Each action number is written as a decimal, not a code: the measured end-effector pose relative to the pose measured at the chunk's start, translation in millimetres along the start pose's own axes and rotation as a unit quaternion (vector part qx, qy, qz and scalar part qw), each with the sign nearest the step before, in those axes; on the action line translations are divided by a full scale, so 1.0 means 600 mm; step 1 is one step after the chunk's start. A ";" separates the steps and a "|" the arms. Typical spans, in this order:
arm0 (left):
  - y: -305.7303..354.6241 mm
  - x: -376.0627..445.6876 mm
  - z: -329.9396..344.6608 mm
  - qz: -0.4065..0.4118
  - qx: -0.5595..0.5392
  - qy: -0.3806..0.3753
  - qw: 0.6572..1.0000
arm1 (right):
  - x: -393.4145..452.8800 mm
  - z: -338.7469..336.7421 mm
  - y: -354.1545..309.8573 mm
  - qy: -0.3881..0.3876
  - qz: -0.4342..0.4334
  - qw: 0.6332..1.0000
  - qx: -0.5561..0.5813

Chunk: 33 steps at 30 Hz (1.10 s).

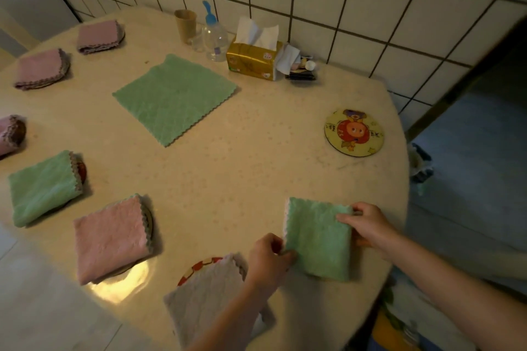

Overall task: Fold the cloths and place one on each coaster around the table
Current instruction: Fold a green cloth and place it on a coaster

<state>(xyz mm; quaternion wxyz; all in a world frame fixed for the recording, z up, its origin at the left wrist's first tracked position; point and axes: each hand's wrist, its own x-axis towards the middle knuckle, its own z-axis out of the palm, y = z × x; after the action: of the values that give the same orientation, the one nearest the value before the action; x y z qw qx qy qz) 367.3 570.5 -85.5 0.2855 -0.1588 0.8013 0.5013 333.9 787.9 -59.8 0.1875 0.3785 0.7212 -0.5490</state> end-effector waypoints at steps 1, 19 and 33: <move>-0.010 0.002 0.010 -0.005 -0.001 0.004 1.000 | 0.000 -0.005 0.011 0.006 0.000 1.000 -0.006; 0.077 0.053 -0.016 0.105 0.046 0.020 0.993 | -0.040 -0.030 0.086 0.024 0.055 0.998 0.029; 0.068 0.066 -0.031 0.046 0.123 0.091 0.987 | -0.046 -0.034 0.050 -0.008 0.086 0.972 -0.218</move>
<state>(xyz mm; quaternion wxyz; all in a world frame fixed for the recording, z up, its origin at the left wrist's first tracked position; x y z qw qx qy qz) 308.5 573.7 -74.7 0.2056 -0.1303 0.8859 0.3949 377.3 801.2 -53.8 0.3173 0.3847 0.7869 -0.3634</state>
